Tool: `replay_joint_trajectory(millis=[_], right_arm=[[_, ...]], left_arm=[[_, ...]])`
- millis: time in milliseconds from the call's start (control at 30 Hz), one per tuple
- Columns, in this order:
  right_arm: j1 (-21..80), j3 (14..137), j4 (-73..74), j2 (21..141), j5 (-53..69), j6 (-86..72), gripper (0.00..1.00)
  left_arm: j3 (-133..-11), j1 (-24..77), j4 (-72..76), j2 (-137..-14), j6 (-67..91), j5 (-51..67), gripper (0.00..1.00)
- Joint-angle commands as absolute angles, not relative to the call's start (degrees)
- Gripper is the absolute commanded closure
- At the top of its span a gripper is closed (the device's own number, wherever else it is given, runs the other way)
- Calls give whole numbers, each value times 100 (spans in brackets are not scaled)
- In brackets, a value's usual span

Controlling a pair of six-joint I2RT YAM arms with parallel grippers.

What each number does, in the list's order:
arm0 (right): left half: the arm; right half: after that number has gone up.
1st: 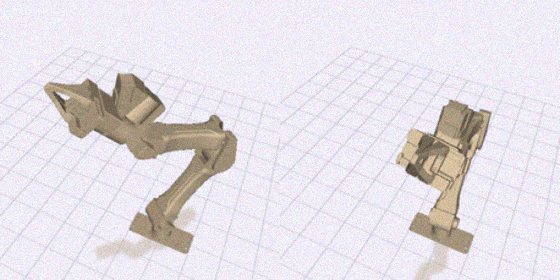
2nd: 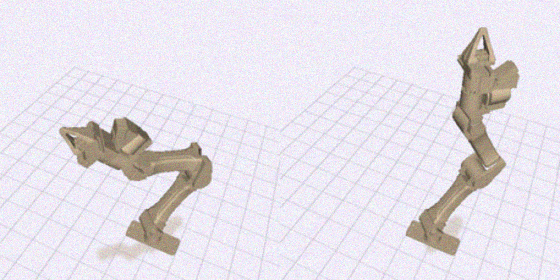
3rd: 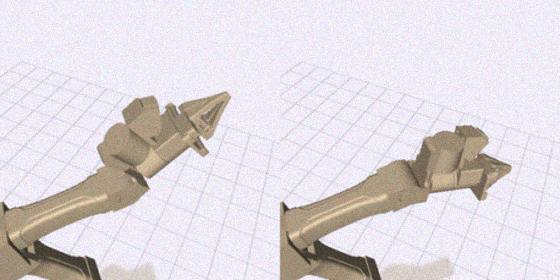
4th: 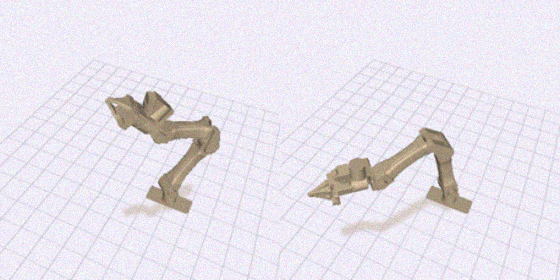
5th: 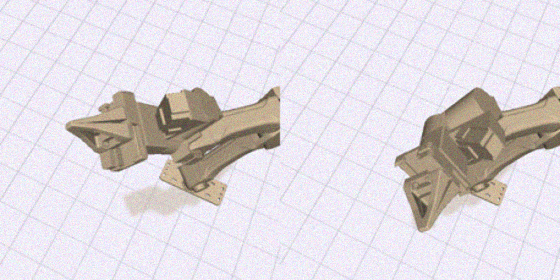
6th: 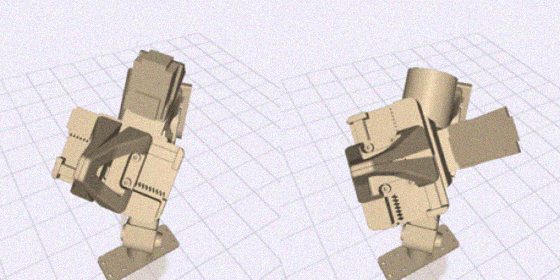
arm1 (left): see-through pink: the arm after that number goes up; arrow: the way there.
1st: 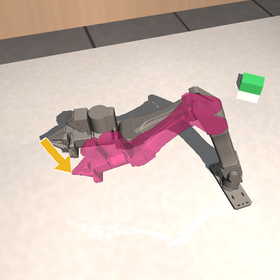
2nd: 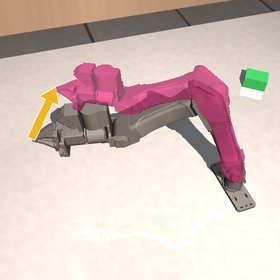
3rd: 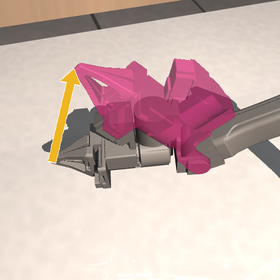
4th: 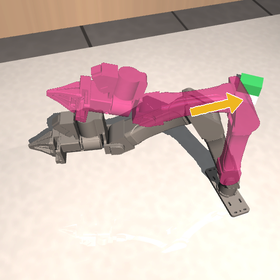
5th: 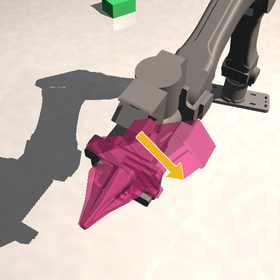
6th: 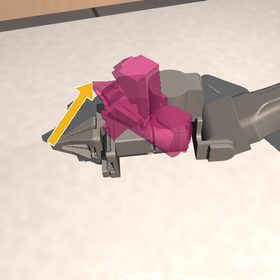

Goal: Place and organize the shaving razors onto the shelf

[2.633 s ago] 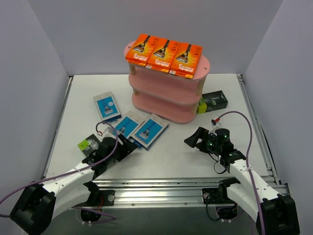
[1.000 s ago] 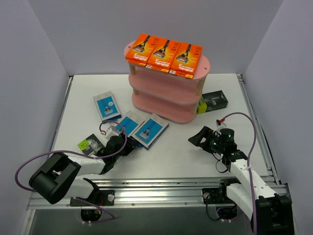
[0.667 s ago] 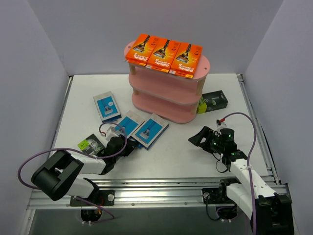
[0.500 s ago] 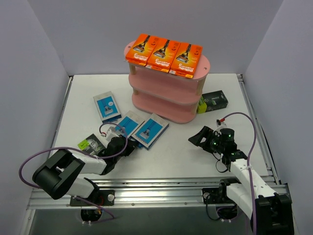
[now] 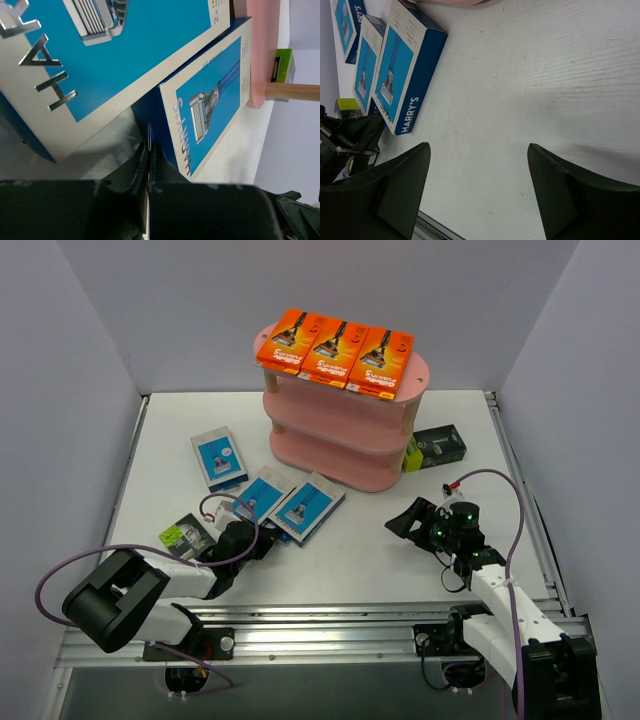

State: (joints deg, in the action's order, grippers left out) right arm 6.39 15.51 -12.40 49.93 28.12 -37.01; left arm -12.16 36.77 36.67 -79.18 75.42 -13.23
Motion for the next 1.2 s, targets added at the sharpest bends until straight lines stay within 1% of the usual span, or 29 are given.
replay_joint_trajectory(millis=[0,400,767,1167], right_arm=[[598,1547,-1310,4966,2900,-3586,26],[571,1591,-1099,4755,2953,-3604,26],[554,1652,-1072,4808,2909,-3586,26],[545,1670,-1037,4851,2865,-3560,26]], left_arm=[[-1221,3691,3262,-7595,7428,-1529,98],[-2214,3753,873,-6303,5461,-1652,98],[-3295,3797,-833,-5880,3474,-2091,98],[-3823,3911,-1335,-5590,2541,-2724,98]])
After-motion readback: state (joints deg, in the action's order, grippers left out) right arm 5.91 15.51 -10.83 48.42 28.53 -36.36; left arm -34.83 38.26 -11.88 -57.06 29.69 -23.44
